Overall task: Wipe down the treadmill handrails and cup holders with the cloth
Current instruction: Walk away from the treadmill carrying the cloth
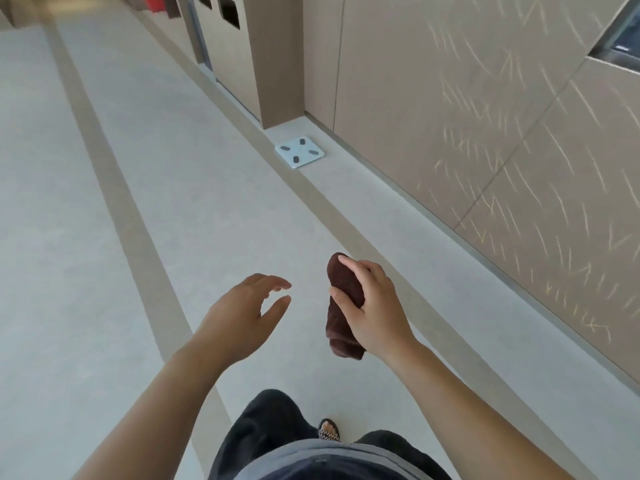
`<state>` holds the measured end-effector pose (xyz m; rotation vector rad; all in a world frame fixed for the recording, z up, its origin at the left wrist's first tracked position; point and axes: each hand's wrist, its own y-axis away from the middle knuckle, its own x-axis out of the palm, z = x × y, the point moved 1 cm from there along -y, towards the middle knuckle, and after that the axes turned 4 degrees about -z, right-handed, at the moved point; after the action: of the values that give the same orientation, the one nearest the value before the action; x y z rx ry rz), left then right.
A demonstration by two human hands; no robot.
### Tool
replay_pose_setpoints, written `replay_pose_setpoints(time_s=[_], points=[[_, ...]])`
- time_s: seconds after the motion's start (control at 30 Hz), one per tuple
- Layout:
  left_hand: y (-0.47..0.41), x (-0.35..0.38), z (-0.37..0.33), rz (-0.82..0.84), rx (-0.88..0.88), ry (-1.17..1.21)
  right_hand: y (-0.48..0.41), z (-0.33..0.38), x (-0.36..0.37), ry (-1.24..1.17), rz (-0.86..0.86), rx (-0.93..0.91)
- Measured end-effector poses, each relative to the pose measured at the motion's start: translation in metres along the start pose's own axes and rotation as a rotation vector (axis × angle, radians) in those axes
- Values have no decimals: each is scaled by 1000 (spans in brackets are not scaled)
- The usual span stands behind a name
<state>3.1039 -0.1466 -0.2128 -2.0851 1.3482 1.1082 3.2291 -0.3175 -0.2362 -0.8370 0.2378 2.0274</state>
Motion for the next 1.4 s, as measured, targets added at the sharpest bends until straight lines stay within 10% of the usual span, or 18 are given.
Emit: replay_pose_setpoints(time_s=[1.4], points=[[-859,-384,396,-168,-390,-148,-1026,168,422,-136,366,-282]])
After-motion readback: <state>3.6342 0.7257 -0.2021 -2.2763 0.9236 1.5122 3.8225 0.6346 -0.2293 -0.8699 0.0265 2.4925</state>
